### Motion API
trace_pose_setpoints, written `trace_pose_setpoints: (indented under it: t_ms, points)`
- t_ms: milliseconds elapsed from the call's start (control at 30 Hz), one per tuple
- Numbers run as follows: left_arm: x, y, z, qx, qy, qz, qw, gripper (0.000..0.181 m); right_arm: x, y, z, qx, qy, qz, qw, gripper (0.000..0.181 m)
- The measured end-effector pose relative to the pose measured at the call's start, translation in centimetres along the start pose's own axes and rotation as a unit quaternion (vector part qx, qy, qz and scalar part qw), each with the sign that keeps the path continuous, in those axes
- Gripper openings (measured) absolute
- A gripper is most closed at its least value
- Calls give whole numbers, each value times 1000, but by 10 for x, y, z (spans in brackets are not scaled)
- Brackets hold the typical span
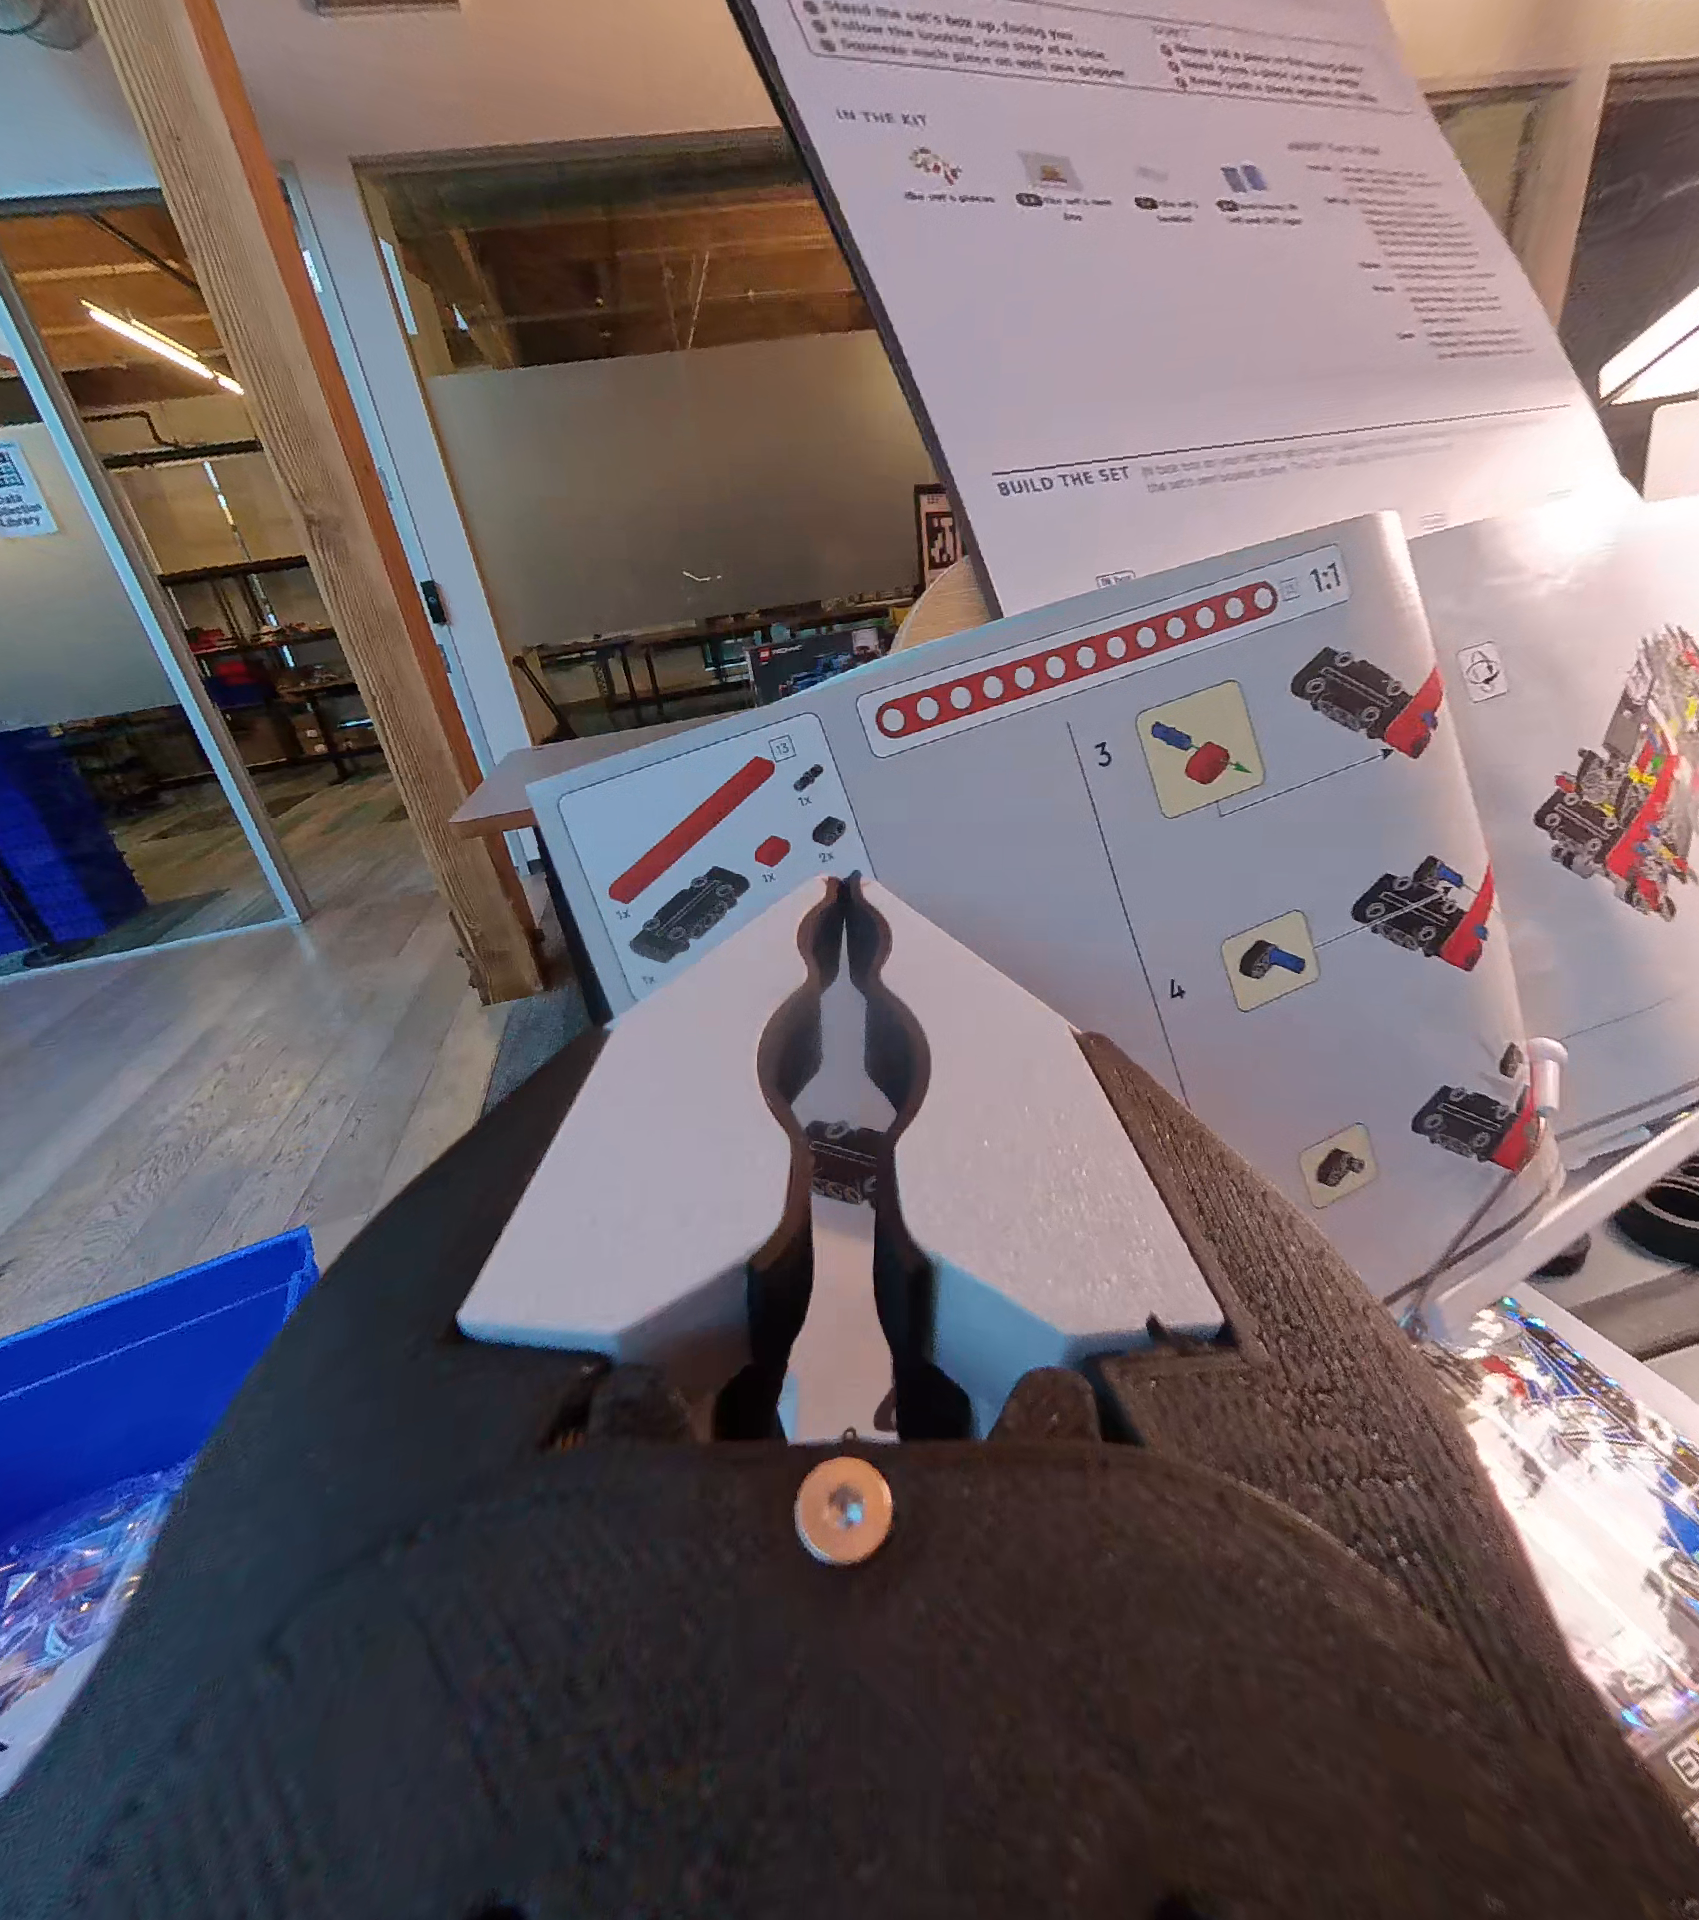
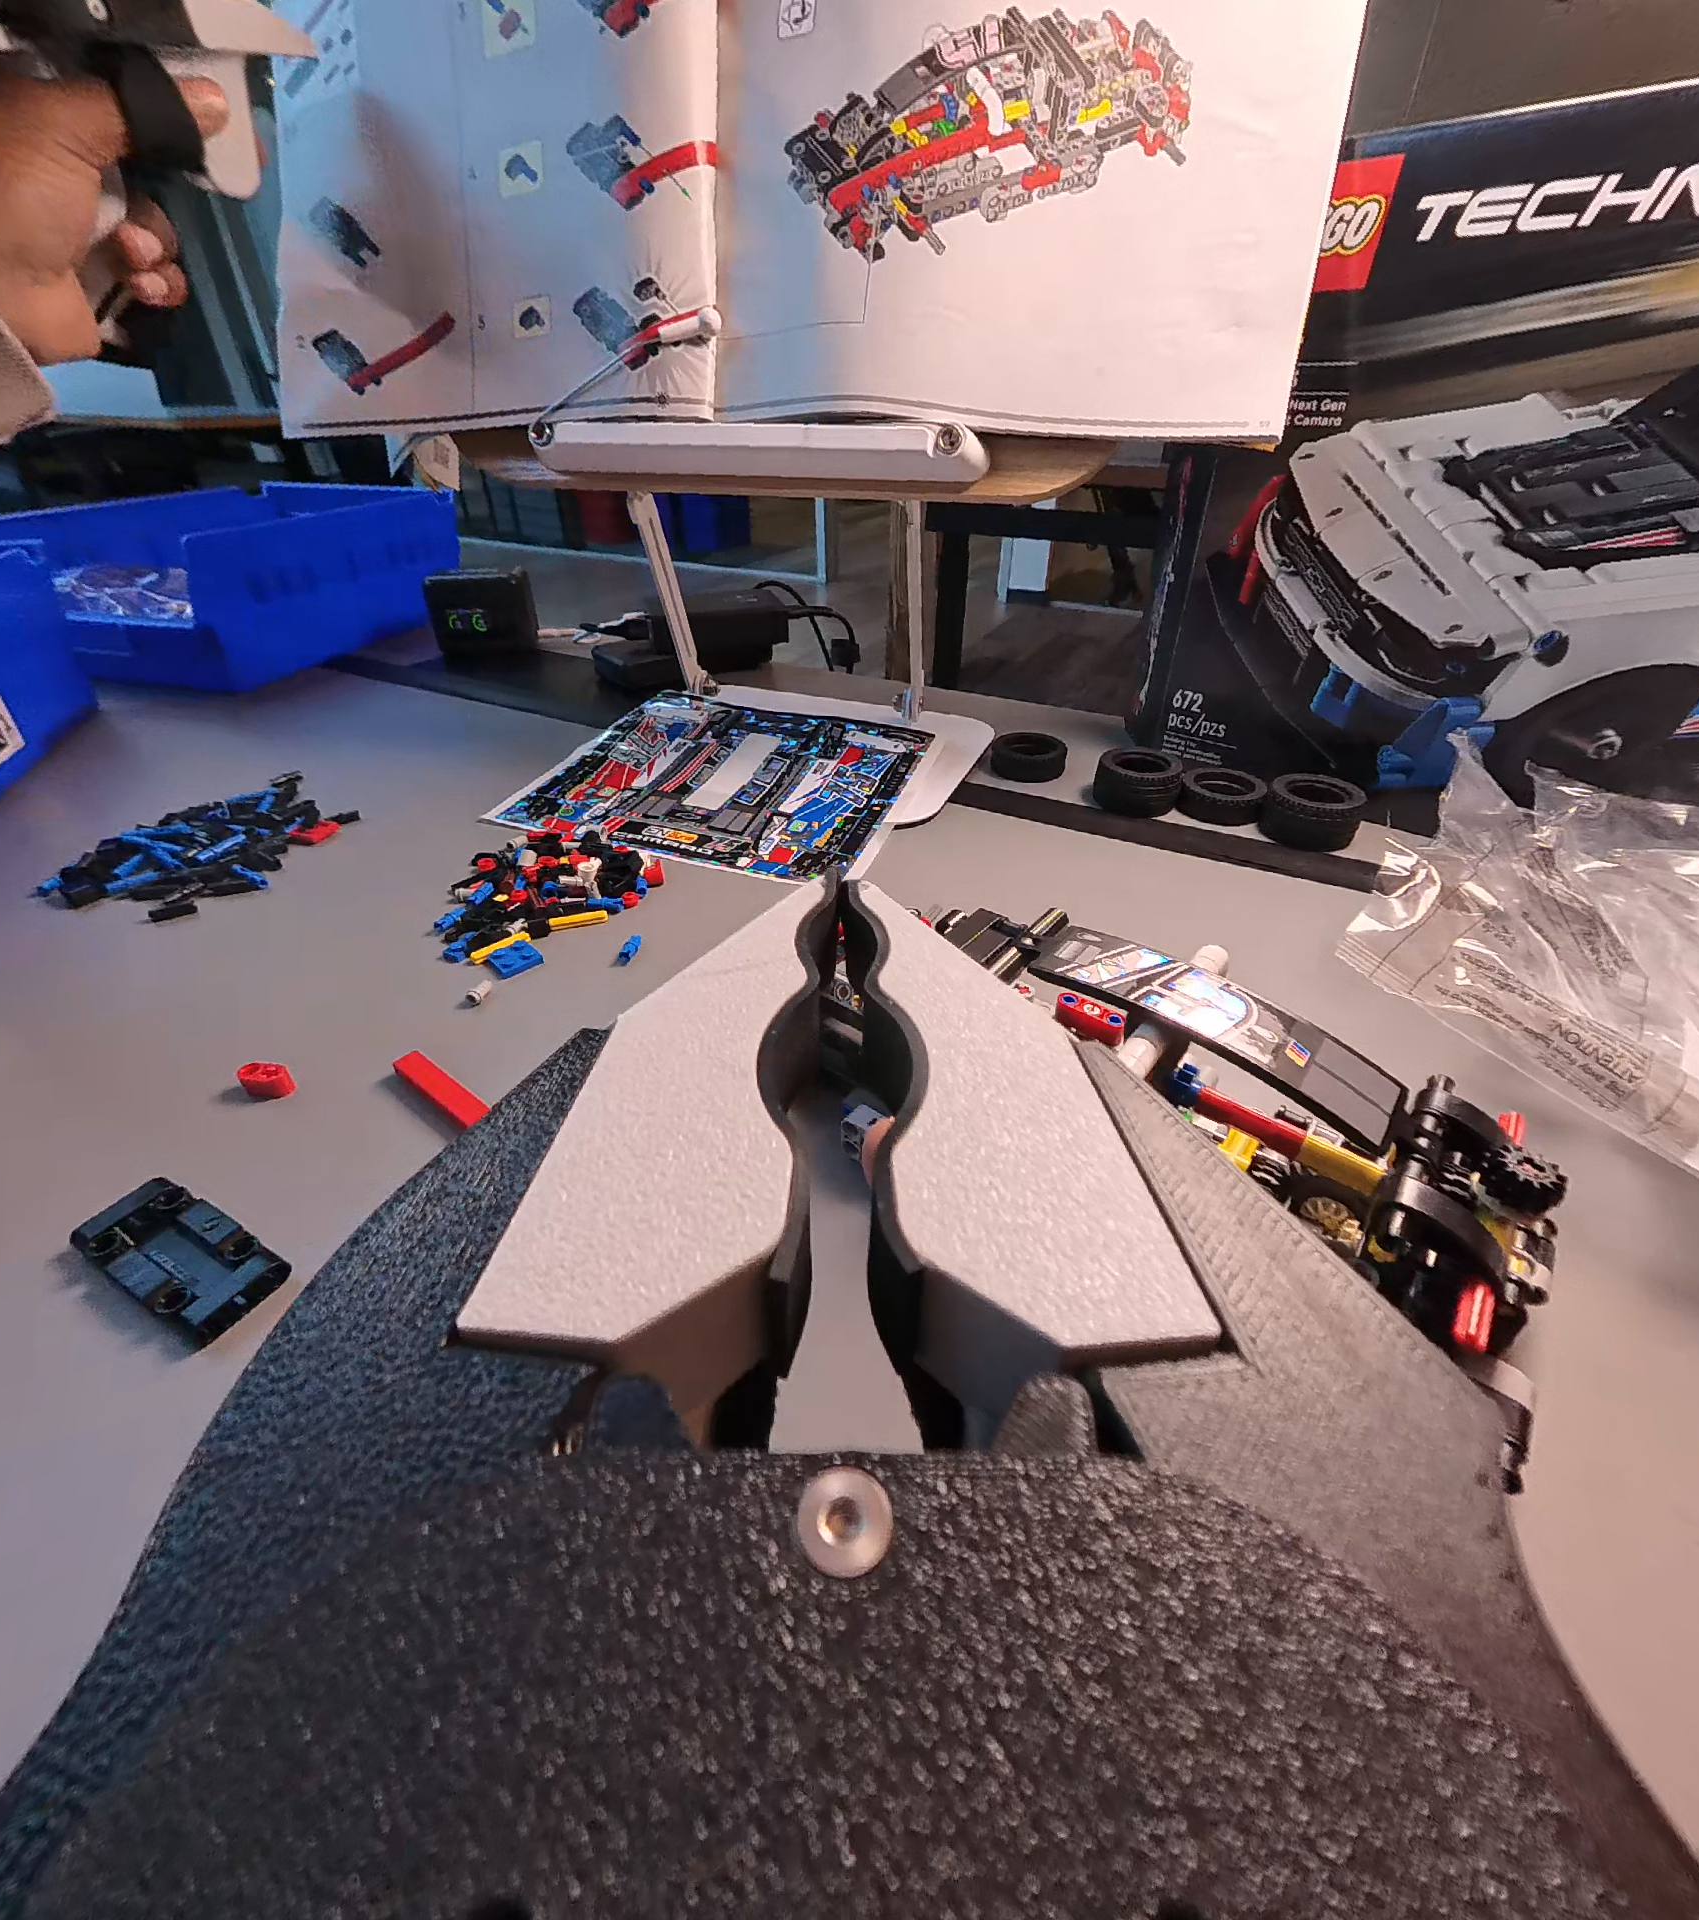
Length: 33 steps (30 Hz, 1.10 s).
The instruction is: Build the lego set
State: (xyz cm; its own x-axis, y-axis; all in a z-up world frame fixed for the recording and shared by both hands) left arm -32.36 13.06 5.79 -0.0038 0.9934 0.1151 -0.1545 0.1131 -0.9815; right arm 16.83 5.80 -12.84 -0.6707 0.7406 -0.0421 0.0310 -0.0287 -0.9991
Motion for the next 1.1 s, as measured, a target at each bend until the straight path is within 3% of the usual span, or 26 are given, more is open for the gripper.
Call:
trace_pose_setpoints:
  t_ms: [567,633,700,800,900,1000,1100]
  points:
    - [13,2,-1,46,11,5,999,0,4,5,-3,20,-1,15,1000,0]
    - [7,5,-9,55,52,18,997,0,3,5,-3,22,-2,14,1000,0]
    - [-2,12,-28,74,138,49,986,0,2,4,-4,24,-3,14,1000,0]
    - [-30,43,-65,116,311,141,932,0,2,4,-4,31,-7,15,999,0]
    - [-75,93,-92,159,453,272,834,0,2,5,-3,38,-10,17,999,0]
    - [-120,137,-99,182,516,387,742,2,3,5,-3,44,-12,19,999,0]
    - [-154,161,-99,209,535,450,684,4,4,7,-3,49,-13,25,998,0]
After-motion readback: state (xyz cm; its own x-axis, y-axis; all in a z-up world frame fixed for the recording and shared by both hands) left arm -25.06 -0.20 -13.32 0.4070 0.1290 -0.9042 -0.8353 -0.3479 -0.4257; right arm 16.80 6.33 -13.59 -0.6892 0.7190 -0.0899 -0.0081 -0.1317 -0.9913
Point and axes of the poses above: each gripper's, where its closed fingertips meet, x out along the fingers, y out of its underside, z = x × y across the jaws, the point moved 7 cm from there along -x, back along the fingers, and after that the axes turned 5 degrees about y, right-handed, at the moved point
